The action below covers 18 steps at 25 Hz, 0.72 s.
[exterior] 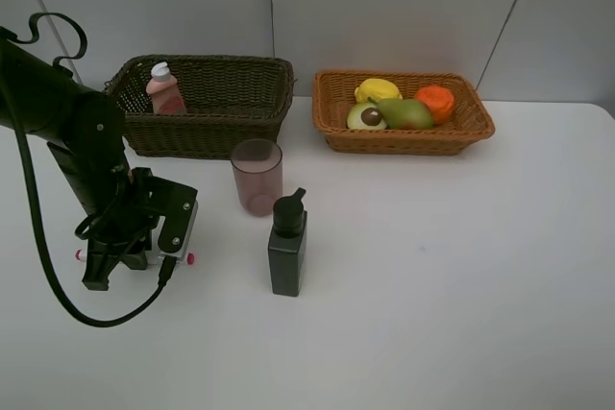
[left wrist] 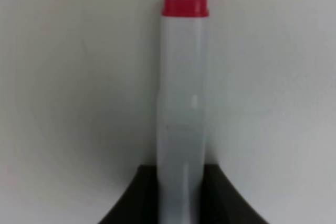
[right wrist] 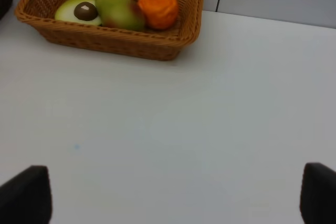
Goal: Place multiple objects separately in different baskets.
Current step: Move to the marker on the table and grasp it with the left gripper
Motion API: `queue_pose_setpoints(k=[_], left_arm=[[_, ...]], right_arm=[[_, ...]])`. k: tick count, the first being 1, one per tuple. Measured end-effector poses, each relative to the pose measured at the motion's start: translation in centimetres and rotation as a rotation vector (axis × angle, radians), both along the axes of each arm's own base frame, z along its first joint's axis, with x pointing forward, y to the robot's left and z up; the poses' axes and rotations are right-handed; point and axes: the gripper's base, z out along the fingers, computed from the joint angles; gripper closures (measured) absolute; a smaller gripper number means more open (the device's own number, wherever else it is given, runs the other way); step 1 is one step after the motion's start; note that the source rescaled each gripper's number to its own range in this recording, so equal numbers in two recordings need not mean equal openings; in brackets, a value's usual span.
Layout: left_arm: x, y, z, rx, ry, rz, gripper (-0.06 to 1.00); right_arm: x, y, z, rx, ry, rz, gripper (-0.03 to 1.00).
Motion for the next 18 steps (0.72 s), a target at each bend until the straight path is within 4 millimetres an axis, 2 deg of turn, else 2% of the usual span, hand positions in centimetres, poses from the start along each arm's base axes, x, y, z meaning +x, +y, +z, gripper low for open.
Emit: queue_pose_setpoints(k=[14, 18], left_arm=[[-0.2, 0.1, 0.4, -0.007, -0.018, -0.001, 0.74], [0.0, 0.1, 2.3, -0.014, -0.069, -0.02, 0.74]], right_arm=[[0.0, 0.0, 0.0, 0.0, 0.0, 0.0, -0.03], [0.0, 0.0, 0.0, 0.0, 0.0, 0.0, -0.03]])
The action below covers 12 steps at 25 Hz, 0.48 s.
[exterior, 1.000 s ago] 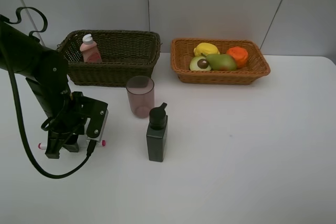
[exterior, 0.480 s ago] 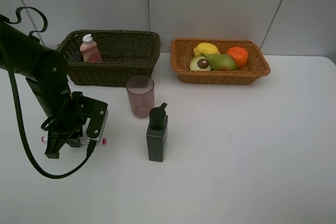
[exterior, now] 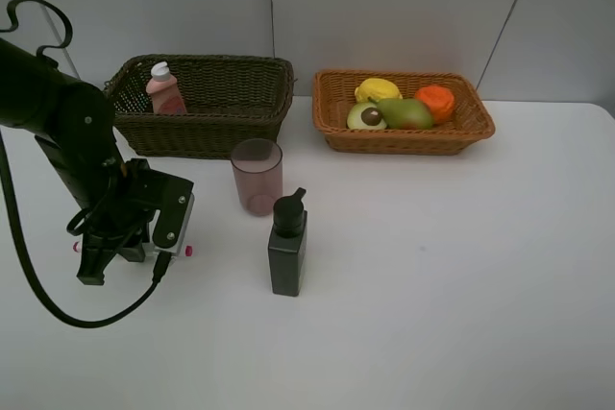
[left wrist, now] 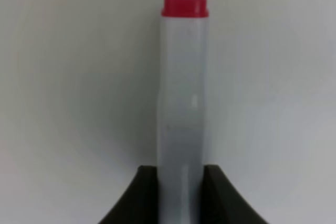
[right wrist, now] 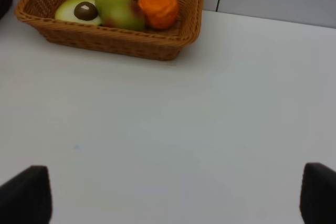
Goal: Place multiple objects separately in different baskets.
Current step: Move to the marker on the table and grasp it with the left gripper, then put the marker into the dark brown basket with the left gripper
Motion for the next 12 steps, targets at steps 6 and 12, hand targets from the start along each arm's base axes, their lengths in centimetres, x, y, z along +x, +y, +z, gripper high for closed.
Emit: queue_pose_setpoints(k=[6, 12], left_arm=[[1.4, -0.3, 4.5, 0.018, -0.051, -0.026, 0.74], [3.8, -1.0, 9.2, 0.01, -0.11, 0.013, 0.74]], right_arm=[[0.0, 0.0, 0.0, 0.0, 0.0, 0.0, -0.03], [0.0, 0.0, 0.0, 0.0, 0.0, 0.0, -0.03]])
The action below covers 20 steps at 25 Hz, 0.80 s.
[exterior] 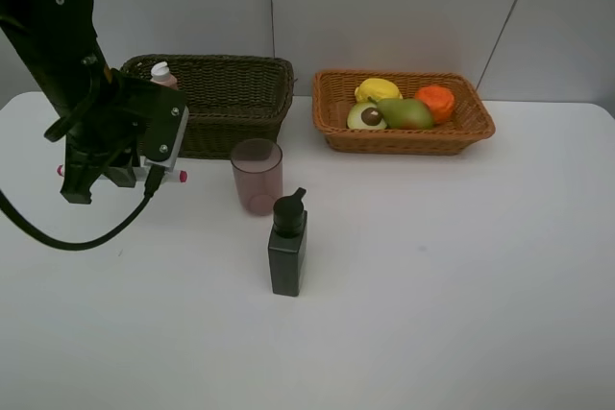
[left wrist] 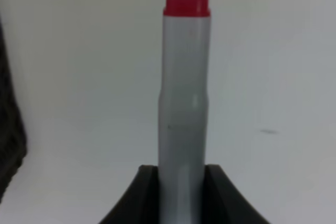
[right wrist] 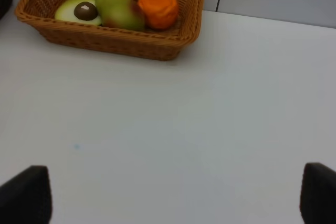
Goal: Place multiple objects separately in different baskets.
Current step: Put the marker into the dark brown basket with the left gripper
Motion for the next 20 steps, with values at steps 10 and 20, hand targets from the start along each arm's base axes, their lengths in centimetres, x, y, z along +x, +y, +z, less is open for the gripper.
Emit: queue_pose_setpoints(k=[10, 20], left_arm=[[3.9, -1.2, 5.9, -0.034, -0.203, -0.005, 0.74], [9.6, -3.4, 5.7, -0.069, -0.342, -0.026, 0.74]], right_arm=[[0.0, 0.0, 0.0, 0.0, 0.0, 0.0, -0.03], [0.0, 0.0, 0.0, 0.0, 0.0, 0.0, -0.03]])
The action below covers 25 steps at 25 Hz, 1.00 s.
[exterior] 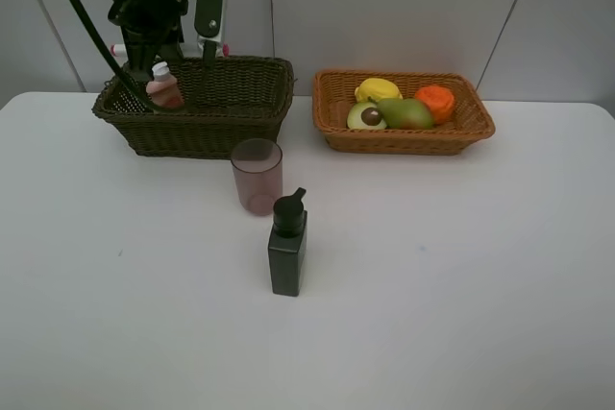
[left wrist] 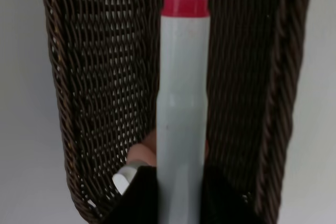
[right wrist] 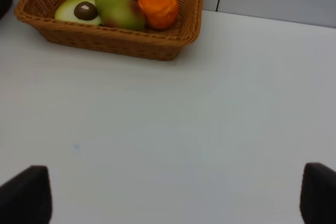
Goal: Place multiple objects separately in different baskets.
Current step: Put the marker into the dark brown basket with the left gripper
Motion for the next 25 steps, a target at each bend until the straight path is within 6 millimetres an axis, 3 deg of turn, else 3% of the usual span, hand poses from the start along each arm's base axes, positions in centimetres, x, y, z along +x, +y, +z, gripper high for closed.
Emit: queue_pose_setpoints(k=[8, 15, 25], left_arm=[[3.7, -1.5, -4.0, 0.004, -0.044, -0.027, 0.74], [4.6, -1.9, -7.5, 0.021, 0.002, -0.032, 0.74], [4.7, -1.9, -8.2, 0.027, 0.018, -0.031, 0.74]], right_arm=[[0.0, 0.0, 0.0, 0.0, 0.0, 0.0, -0.03], [0.0, 0.0, 0.0, 0.0, 0.0, 0.0, -0.03], [0.0, 0.0, 0.0, 0.0, 0.0, 0.0, -0.03]])
